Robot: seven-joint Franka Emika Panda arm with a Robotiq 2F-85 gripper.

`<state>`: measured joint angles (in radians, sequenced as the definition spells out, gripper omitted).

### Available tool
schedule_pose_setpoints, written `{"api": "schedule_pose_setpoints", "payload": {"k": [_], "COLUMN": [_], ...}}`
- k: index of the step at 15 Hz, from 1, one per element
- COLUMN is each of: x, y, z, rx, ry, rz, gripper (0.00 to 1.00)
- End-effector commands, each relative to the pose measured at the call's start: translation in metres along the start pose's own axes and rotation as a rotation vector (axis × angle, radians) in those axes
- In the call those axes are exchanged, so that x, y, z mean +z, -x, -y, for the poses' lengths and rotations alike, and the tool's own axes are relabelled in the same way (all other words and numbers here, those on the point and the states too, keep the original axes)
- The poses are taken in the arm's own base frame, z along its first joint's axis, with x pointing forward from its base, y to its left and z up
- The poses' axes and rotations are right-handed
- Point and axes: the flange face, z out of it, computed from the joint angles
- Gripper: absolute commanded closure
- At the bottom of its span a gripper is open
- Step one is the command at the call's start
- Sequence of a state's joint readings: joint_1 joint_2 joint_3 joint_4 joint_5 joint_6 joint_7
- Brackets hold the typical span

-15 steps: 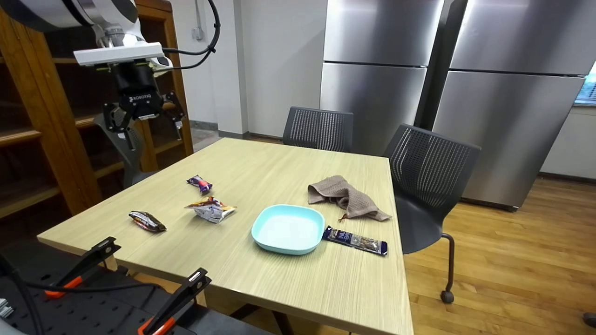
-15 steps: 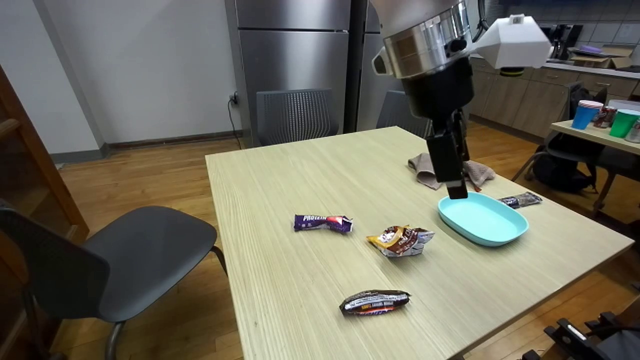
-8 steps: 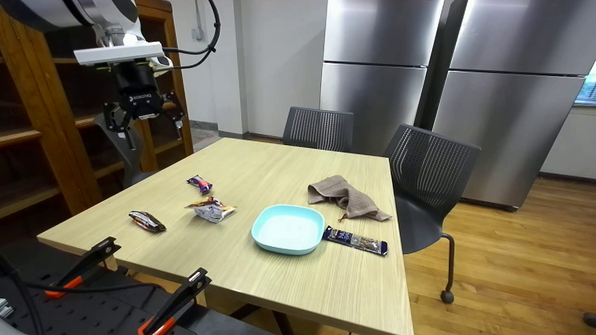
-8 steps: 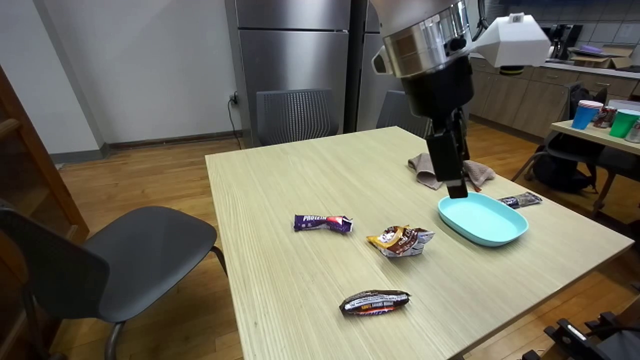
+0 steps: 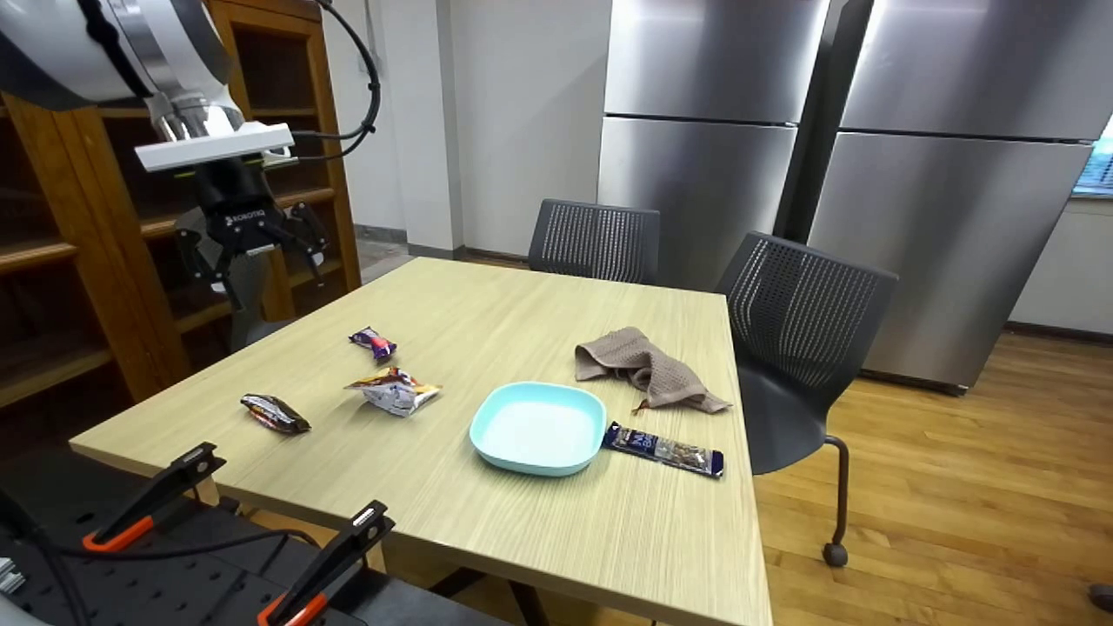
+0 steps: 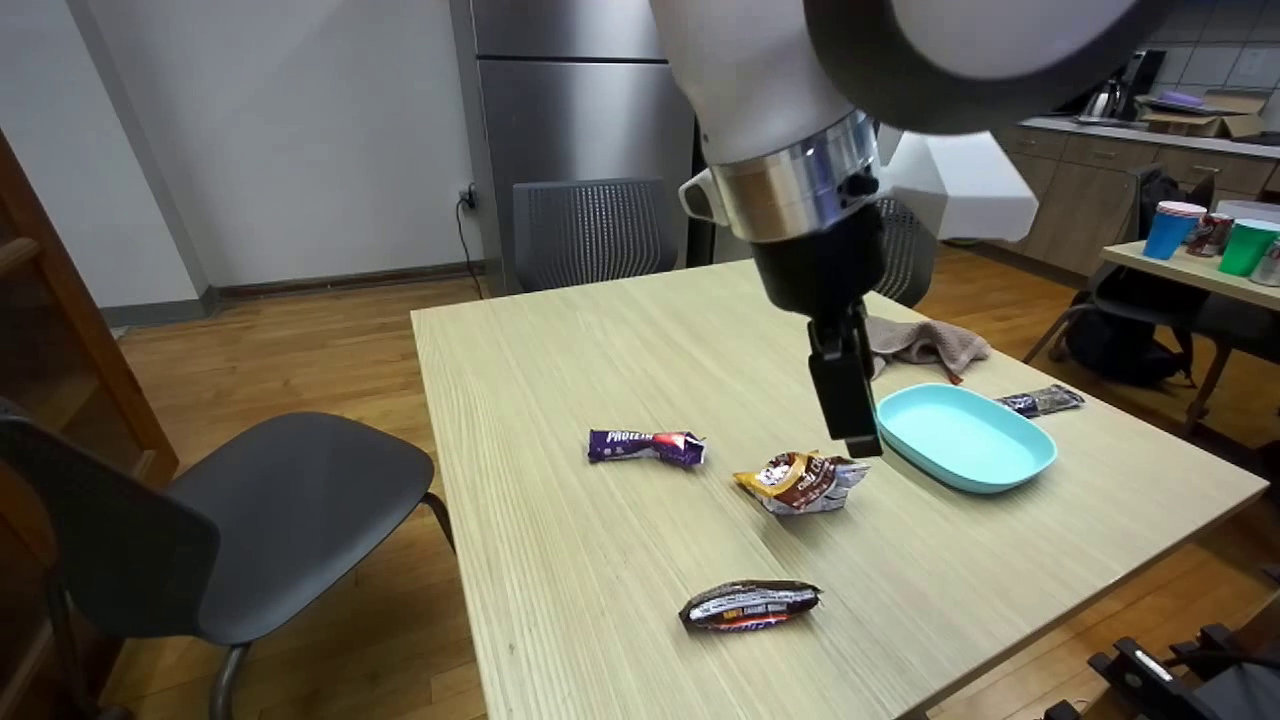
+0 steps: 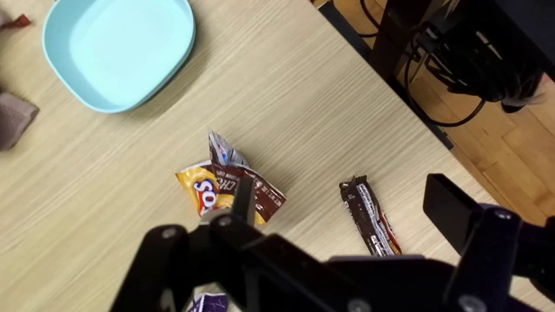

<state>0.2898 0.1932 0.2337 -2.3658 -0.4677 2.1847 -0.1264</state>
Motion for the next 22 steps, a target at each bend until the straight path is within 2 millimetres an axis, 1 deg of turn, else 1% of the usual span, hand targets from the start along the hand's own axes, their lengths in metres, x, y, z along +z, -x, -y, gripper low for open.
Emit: {"api": "schedule_pose_setpoints", "payload": {"k": [1, 3, 6, 9, 13, 22], "x": [0.015, 0.026, 0.047, 0.074, 0.104, 0.137], "y": [-0.026, -0.041, -0.053, -0.062, -0.067, -0.087], "z": [0.022, 0.031, 0.042, 0.05, 0.054, 0.06], "rx": [-0.101, -0.171, -0.263, -0.293, -0.301, -0.33], "ry": [0.06, 0.086, 0.1, 0.084, 0.047, 0.019], "rz": [-0.048, -0.077, -0.134, -0.153, -0.15, -0.11], "gripper": [0.0, 0.0, 0.0, 0.0, 0.0, 0.0]}}
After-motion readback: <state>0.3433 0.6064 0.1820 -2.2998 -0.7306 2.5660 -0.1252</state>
